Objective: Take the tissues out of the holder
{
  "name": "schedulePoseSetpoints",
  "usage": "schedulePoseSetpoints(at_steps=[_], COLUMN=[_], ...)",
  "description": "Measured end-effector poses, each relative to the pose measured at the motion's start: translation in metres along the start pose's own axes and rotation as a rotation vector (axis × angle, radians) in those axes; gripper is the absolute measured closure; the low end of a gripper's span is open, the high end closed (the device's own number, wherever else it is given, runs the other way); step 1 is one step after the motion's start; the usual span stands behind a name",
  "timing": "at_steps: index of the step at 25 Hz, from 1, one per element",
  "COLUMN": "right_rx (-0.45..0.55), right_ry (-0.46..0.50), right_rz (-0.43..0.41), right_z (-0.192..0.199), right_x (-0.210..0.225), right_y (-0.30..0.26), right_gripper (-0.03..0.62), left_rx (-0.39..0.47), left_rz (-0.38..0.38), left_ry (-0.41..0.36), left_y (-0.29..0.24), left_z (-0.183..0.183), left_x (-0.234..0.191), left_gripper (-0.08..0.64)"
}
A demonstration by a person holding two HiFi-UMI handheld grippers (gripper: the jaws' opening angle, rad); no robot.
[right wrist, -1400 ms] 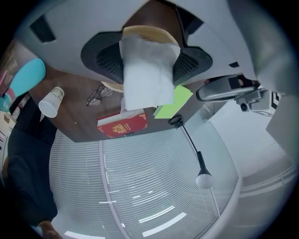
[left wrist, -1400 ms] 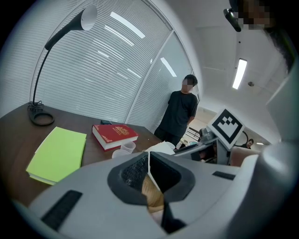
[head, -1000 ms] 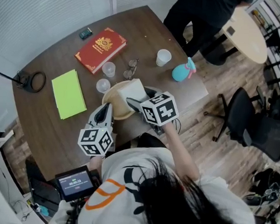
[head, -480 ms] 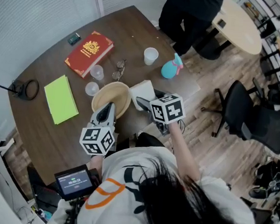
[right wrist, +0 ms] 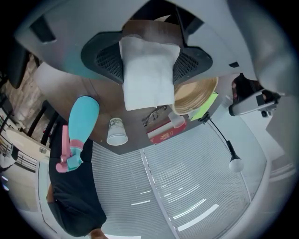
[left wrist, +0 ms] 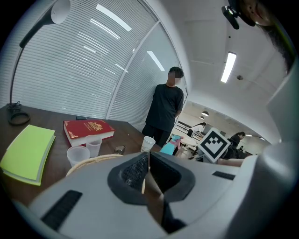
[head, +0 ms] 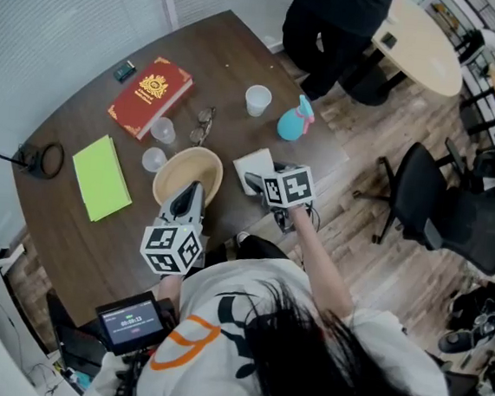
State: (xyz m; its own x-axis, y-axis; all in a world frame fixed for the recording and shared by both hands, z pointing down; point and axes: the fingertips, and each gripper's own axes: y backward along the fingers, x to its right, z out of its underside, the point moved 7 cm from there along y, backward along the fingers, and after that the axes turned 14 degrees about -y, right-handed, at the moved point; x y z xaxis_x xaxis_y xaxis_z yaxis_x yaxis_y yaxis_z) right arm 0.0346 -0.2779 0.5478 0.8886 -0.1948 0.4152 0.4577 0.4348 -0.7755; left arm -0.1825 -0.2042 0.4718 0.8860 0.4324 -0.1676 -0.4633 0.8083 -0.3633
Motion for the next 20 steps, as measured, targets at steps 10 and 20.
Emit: schedulePoseSetpoints(at_steps=[10,20], right_rx=[-0.072,-0.087], right_ry=[0.015,-0.051], right_rz=[-0.004,-0.067], right_z=[0.012,0.018], right_x=[0.004,0.004], right_y=[-0.047,-0.062], right_gripper=[0.252,0.250], left_rx=[-0.019,-0.045], left_rz=[-0.021,-0.042], left_ry=[0.010,0.010], left_y=[-0.005,-0.007], left_z=[0.005,0.011], left_x=[0.002,0.004], left_gripper=[0.555,0.555])
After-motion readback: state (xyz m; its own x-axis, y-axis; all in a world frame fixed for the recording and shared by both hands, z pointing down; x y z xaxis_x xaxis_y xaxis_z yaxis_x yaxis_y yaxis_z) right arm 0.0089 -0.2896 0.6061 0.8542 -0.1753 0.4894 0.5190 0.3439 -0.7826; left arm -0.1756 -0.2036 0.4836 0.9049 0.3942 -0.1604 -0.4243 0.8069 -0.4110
